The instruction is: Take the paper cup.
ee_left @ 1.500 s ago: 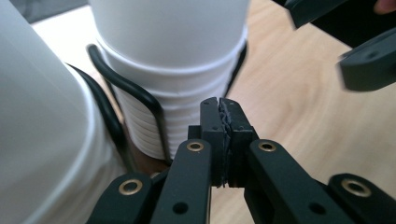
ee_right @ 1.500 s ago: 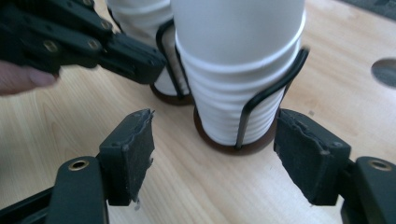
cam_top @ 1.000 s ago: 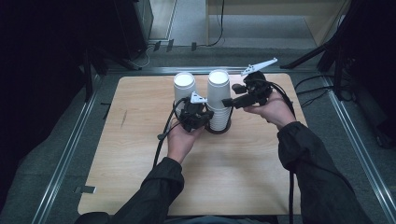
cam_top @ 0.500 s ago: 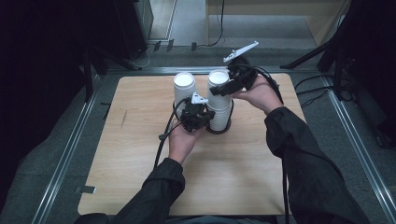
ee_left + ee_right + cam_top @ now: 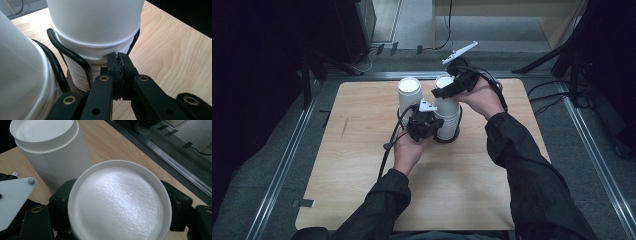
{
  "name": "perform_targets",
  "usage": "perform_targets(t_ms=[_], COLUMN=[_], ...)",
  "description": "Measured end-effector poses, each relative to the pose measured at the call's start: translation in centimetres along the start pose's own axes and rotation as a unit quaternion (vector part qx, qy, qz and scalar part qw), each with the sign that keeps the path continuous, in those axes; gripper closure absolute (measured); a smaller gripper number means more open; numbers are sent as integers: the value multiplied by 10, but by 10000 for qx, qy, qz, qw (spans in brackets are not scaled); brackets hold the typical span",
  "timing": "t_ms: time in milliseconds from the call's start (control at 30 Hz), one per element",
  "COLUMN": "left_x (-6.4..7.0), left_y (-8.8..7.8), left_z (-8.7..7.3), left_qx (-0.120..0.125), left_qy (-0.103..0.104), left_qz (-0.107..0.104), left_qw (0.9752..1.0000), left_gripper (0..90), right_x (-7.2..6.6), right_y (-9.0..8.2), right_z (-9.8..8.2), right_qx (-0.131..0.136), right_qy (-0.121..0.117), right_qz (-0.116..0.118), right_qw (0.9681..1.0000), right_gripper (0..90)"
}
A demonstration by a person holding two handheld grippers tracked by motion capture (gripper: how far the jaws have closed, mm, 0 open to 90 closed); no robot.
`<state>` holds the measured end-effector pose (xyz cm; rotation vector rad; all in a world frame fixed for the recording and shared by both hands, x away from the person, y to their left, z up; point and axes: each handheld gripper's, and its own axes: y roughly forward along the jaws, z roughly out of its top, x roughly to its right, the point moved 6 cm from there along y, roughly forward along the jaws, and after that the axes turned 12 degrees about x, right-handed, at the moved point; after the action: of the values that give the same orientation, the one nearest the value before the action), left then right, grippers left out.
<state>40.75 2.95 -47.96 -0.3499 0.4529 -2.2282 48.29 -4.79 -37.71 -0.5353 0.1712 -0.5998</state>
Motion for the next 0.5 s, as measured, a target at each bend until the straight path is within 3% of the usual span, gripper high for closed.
perform_targets(t_ms=[133, 267, 367, 500], left_x=[1, 1, 2, 2], left_y=[1, 2, 1, 0], left_z=[0, 0, 0, 0], left_qx=[35, 61, 72, 46], left_qy=[-38, -83, -60, -92], left_qz=[-6, -17, -41, -102], left_qw=[10000, 9999, 9999, 9999], left_gripper=[891, 878, 868, 870], right_x=[-1, -1, -1, -2], right_y=[-1, -8, -12, -17], right_z=[1, 11, 14, 21], right_qx=[-43, 99, 19, -55], right_qy=[-61, -14, -61, 116], right_qz=[12, 29, 56, 74], right_qw=[10000, 9999, 10000, 9999], right_gripper=[257, 258, 259, 258])
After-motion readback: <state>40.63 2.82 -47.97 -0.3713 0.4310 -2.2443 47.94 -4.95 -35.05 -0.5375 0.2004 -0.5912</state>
